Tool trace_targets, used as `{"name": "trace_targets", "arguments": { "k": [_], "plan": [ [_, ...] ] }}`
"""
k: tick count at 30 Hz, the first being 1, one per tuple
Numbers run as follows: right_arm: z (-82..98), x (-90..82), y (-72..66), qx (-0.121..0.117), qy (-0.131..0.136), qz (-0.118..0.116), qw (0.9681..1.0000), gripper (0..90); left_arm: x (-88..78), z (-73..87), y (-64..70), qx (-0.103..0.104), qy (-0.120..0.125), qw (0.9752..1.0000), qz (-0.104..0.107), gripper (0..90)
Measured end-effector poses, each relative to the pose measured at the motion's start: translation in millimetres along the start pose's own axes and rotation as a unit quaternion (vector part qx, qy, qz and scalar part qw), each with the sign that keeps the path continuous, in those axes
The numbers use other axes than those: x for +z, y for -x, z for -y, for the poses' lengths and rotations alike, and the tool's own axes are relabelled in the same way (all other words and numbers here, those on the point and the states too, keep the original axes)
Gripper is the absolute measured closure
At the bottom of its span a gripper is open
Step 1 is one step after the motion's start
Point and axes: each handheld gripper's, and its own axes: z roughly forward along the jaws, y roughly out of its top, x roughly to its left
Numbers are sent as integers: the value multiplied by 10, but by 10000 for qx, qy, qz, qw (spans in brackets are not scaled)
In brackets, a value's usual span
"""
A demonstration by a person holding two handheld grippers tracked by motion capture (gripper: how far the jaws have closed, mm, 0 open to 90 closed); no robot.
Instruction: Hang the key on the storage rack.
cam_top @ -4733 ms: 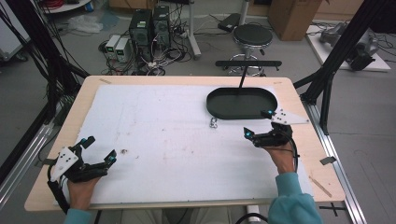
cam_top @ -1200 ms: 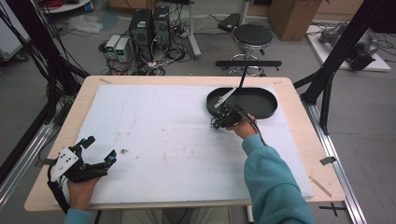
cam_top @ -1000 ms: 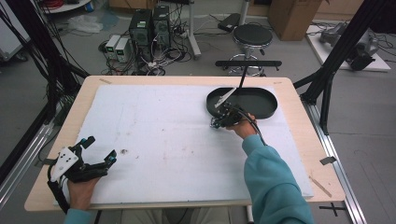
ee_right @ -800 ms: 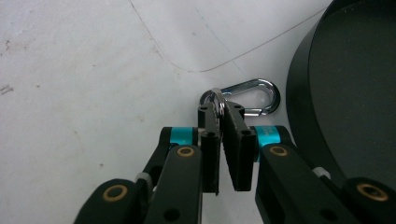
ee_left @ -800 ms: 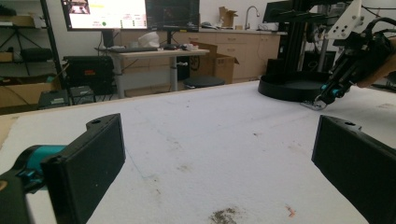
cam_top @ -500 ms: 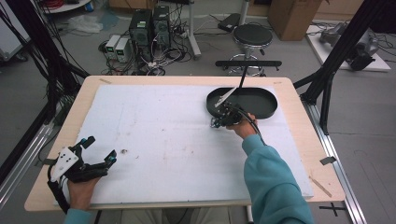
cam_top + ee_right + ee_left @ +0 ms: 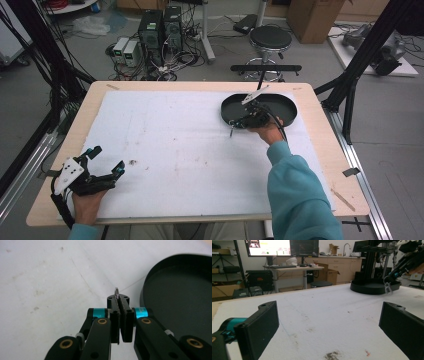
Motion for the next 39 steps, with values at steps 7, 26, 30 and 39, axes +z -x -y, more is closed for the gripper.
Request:
{"name": "trace_targets", "arguments": {
  "k": [7,26,30,39],
  "plan": [
    [-57,-290,66,73,562,34,9984,888,0,0,2,14,5,10000,-3,31],
    [-210,-912,324,230,1177,458,9917,887,0,0,2,20,4,10000,-1,31],
    [-282,-1001,359,215,1222,533,9908,887,-1,0,2,12,4,10000,-4,31],
    [-422,-1150,513,264,1202,742,9896,887,-1,0,2,9,4,10000,-4,31]
  ]
}}
